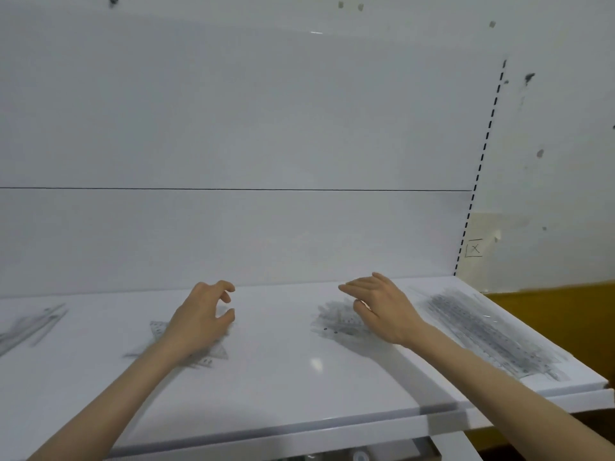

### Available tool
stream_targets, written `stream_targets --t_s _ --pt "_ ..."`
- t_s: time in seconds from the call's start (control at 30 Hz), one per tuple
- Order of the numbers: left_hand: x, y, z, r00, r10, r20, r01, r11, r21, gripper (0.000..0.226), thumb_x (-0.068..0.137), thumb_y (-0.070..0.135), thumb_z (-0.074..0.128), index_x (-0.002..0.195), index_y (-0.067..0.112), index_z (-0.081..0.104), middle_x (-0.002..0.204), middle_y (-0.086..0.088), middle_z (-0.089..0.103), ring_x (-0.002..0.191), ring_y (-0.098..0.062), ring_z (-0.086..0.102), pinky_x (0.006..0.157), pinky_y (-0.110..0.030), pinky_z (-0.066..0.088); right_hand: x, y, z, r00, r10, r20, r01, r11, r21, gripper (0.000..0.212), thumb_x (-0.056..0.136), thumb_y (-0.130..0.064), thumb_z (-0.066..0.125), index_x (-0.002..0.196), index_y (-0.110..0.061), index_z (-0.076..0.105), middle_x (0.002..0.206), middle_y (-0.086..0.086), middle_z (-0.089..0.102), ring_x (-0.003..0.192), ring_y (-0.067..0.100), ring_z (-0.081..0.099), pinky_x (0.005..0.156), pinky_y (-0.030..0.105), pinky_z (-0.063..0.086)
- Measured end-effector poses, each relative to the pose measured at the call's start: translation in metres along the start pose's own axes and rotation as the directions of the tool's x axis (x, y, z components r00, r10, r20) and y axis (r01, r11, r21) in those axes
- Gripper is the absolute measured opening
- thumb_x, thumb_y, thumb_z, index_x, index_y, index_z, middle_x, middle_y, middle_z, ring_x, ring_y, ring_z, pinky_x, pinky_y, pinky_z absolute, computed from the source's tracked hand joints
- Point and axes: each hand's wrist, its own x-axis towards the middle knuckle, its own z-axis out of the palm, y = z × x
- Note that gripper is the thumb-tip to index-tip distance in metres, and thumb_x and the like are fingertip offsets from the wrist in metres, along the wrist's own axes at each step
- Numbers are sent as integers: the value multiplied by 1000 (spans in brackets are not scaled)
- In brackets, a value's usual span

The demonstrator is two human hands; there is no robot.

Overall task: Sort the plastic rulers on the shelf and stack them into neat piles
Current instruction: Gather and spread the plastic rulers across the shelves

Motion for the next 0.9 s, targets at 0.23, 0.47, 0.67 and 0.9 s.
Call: stream_targets --t_s 0.23,0.47,0.67,0.9 --pt "-18 -61 -57 998 -11 -56 12 999 33 30 89 26 59 118 27 52 110 10 54 96 -12 52 81 -31 45 57 -105 40 987 -107 -123 121 986 118 43 85 -24 36 113 -13 67 98 -3 73 94 19 66 92 33 45" --pt "-39 -163 -132 992 -63 -108 73 993 92 23 89 22 59 112 18 60 108 6 58 114 -13 43 87 -34 44 123 -208 77 979 -176 -102 187 976 113 43 84 -18 45 124 -13 59 107 -3 70 104 20 62 98 34 40" --pt "-88 -272 -206 976 -174 -133 192 972 135 24 87 21 63 111 18 61 110 3 58 112 -16 45 90 -36 43 178 -307 120 993 -116 18 109 968 226 43 91 -17 49 134 -23 49 121 -9 63 111 17 54 95 27 37" --pt "-135 -355 -246 962 -258 -90 268 957 116 26 84 33 67 108 31 58 115 10 56 115 -12 47 99 -29 38 228 -408 174 957 -165 237 91 951 296 44 96 -25 45 140 -20 46 137 1 54 125 21 47 100 29 35"
